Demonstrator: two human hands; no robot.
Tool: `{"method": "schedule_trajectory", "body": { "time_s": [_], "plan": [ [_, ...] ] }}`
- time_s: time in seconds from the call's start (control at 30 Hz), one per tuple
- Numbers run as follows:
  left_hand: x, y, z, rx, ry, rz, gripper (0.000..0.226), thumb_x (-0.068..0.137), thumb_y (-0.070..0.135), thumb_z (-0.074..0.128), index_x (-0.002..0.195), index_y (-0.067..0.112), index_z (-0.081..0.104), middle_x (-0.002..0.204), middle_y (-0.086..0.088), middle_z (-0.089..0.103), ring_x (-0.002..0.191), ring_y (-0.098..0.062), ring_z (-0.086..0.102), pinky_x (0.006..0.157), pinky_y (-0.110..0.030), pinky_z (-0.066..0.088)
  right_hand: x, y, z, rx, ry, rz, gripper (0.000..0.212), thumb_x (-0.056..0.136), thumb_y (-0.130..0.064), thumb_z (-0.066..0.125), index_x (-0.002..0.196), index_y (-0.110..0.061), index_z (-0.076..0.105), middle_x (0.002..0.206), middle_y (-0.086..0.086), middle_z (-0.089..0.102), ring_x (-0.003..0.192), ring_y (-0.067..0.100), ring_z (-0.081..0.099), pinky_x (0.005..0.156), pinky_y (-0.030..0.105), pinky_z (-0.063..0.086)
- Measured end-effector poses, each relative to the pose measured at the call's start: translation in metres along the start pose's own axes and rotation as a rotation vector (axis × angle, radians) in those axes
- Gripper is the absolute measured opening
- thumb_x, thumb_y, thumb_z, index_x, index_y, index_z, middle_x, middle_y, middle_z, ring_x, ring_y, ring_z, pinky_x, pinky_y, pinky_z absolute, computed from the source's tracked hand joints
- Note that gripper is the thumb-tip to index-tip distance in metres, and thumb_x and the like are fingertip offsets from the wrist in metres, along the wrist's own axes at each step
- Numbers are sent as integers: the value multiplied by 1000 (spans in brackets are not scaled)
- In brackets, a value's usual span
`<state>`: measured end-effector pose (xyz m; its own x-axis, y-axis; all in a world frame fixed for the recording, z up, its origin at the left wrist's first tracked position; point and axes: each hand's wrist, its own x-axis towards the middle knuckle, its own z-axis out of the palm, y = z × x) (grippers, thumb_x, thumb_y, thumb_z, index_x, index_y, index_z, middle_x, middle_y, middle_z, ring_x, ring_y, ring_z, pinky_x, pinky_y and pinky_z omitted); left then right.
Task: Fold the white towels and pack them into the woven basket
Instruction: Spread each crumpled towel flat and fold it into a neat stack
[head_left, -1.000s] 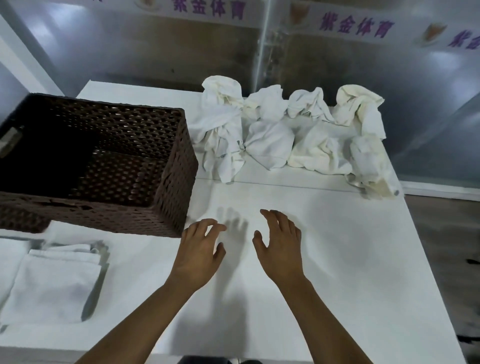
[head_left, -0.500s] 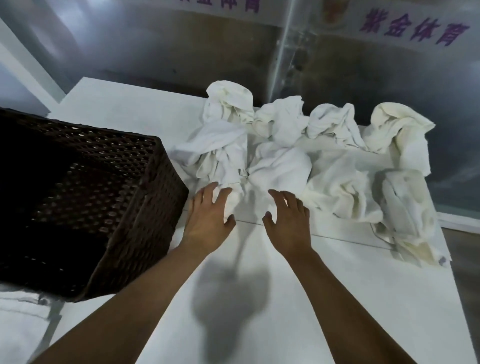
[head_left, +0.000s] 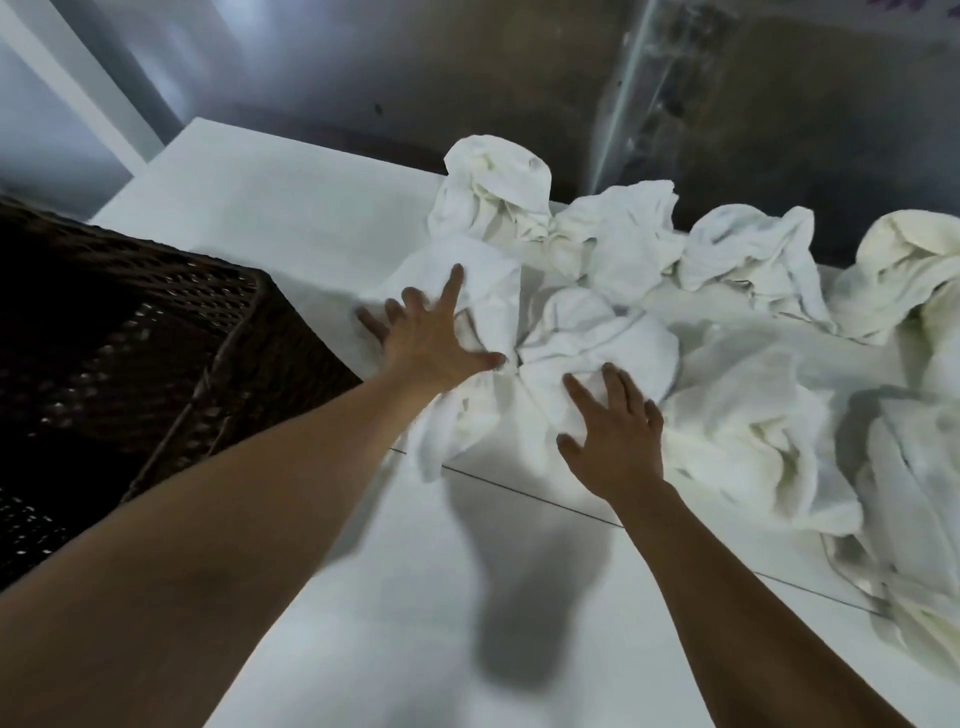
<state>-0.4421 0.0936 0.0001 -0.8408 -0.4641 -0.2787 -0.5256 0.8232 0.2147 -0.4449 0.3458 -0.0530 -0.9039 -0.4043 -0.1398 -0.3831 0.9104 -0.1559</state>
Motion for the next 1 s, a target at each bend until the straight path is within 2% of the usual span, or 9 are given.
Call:
{"method": "schedule_trajectory", "body": {
  "time_s": [0.07,0.17,0.3,0.4,0.5,0.6,0.67,0.8,1.0],
  "plan": [
    [-2,8,12,55,35,-12,125,55,92,59,151,50,-9,146,-19,27,131,-49,35,110,-75,16,5,7,3,20,19,-9,78,86,-51,67,156,-41,33,168,8,17,155,28,13,118,55,25],
    [-7,22,21,173,69,-13,110,66,75,69,151,45,6,139,-17,31,125,-46,40,112,-74,13,10,11,5,26,17,-9,76,86,-50,67,154,-42,35,167,8,19,153,28,17,115,55,29],
    [-8,25,28,117,105,-9,95,65,53,79,141,42,24,126,-13,36,113,-40,42,106,-64,30,13,14,5,10,10,-18,74,85,-49,68,153,-39,40,164,10,25,149,31,24,109,55,33],
    [-14,24,32,101,138,-15,91,65,38,81,138,43,28,128,-11,34,104,-37,42,99,-56,38,16,16,1,-2,-22,-22,73,87,-50,67,153,-39,38,165,11,23,149,32,23,108,55,32],
    [-23,23,36,62,110,-32,96,68,36,82,143,48,24,156,-14,10,114,-43,41,103,-54,38,16,16,-2,-13,-44,-28,74,88,-51,66,154,-40,36,166,10,20,148,33,22,109,54,30],
    [-32,20,43,52,18,-63,111,74,42,83,152,54,4,164,-10,-19,134,-44,26,99,-55,43,13,14,-2,-14,-69,-28,75,88,-52,64,155,-41,33,166,9,17,149,31,19,109,52,29],
    [-36,22,44,23,44,-46,108,80,24,78,154,51,4,164,-12,-10,135,-43,25,89,-46,47,15,14,-4,-21,-69,-28,75,88,-52,64,155,-41,32,167,8,16,149,31,18,109,52,29],
    [-44,18,44,-15,136,-10,97,83,-3,63,154,45,18,157,-10,17,115,-38,37,80,-35,44,15,15,-4,-39,-71,-32,75,89,-53,63,155,-41,30,167,8,15,149,31,17,109,53,30],
    [-93,13,64,-44,170,-24,99,82,-3,66,154,46,17,153,-8,21,105,-31,39,68,-31,41,16,16,0,-81,-76,-40,76,90,-55,60,157,-41,27,168,8,12,151,31,16,111,53,28]
  ]
}}
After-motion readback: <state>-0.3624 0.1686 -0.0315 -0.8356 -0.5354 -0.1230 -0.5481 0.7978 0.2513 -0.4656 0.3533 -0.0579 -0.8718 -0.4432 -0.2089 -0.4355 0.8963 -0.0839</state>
